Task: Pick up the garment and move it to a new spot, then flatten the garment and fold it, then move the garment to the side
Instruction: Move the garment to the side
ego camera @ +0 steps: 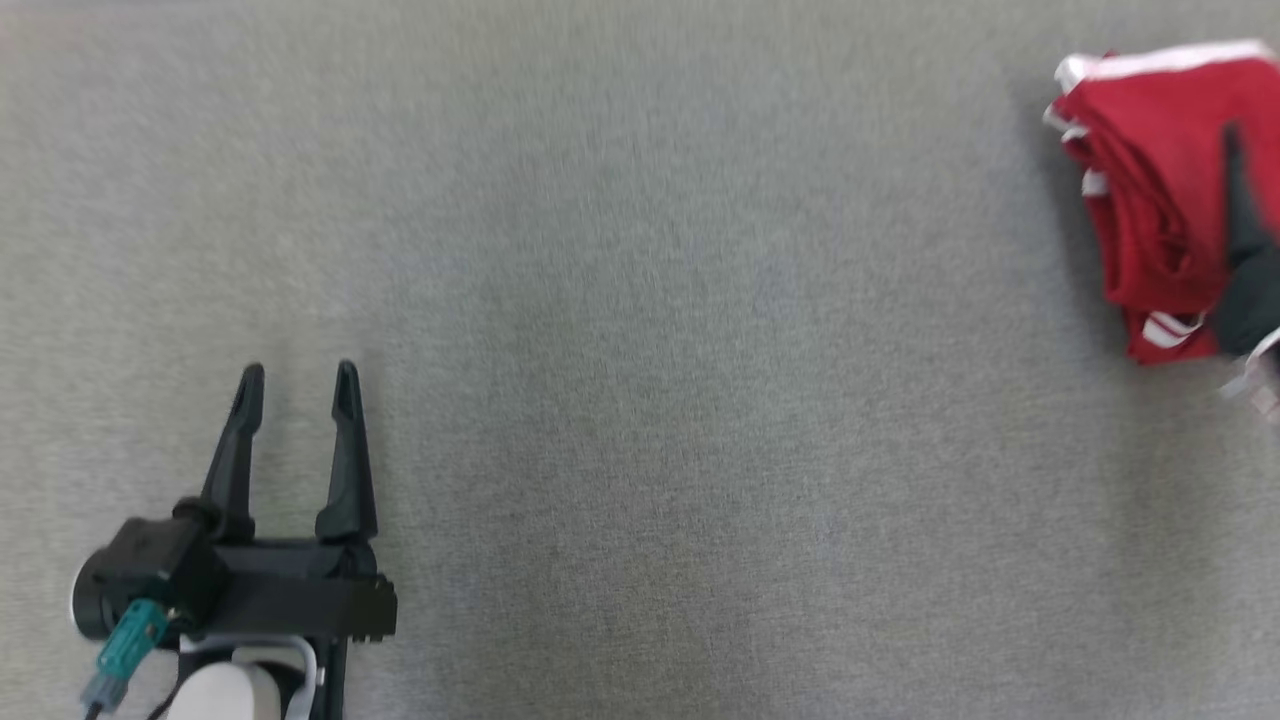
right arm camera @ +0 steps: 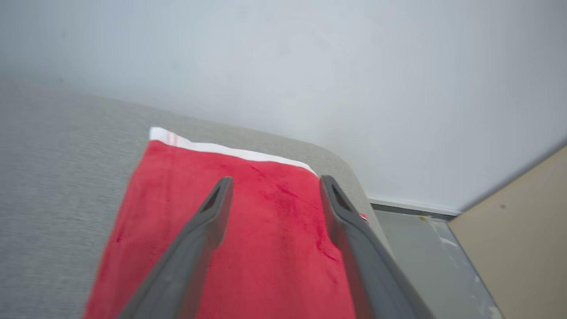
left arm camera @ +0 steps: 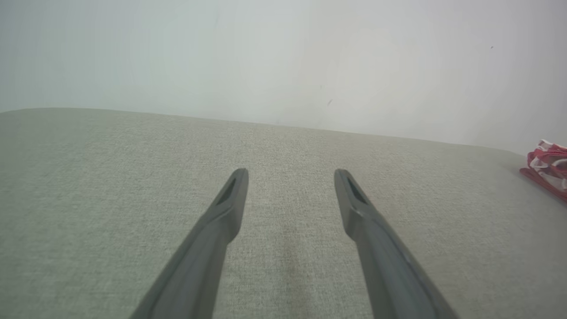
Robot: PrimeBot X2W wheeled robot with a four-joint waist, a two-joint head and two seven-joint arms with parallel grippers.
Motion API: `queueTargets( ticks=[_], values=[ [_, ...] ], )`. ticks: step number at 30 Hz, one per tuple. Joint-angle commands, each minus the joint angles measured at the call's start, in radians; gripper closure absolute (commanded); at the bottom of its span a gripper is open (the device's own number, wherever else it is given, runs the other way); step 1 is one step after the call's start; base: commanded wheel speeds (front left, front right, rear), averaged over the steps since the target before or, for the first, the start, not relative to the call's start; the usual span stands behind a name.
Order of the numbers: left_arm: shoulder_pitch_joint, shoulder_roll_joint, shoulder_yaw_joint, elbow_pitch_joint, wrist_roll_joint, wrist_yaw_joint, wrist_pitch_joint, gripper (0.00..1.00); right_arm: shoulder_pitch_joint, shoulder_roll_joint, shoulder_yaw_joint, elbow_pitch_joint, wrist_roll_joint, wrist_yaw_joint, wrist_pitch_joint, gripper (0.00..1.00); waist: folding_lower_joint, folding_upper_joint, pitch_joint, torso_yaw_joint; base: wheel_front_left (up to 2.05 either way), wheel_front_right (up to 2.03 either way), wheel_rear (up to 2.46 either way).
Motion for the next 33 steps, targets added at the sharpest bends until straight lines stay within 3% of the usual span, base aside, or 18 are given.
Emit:
queueTargets(
  ticks=[1, 8, 15, 24, 33],
  values=[
    [0.022, 0.0, 0.002, 0.002, -0.009, 0.008, 0.0, 0.0, 0.053, 0.034, -0.031, -0.022, 0.044, -0.003, -0.035, 0.0, 0.0001, 0.0, -0.087, 0.013, 0.0, 0.0, 0.0],
    [0.091, 0.0, 0.039, 0.001, -0.008, 0.024, 0.0, 0.0, 0.304, 0.195, -0.029, -0.255, 0.228, -0.003, -0.147, 0.0, 0.0001, 0.0, -0.194, 0.031, 0.0, 0.0, 0.0],
    [0.14, 0.0, 0.067, 0.028, -0.007, 0.018, 0.0, 0.0, 0.485, 0.279, 0.005, -0.403, 0.257, -0.003, -0.173, 0.0, 0.0001, 0.0, -0.265, 0.047, 0.0, 0.0, 0.0],
    [0.175, 0.0, 0.081, 0.094, -0.007, 0.011, 0.0, 0.0, 0.587, 0.359, 0.006, -0.364, 0.229, -0.003, -0.174, 0.0, 0.0001, 0.0, -0.319, 0.046, 0.0, 0.0, 0.0],
    [0.2, 0.0, 0.073, 0.135, 0.007, 0.003, 0.0, 0.0, 0.639, 0.388, -0.01, -0.314, 0.209, -0.003, -0.178, 0.0, 0.0001, 0.0, -0.368, 0.04, 0.0, 0.0, 0.0]
  ],
)
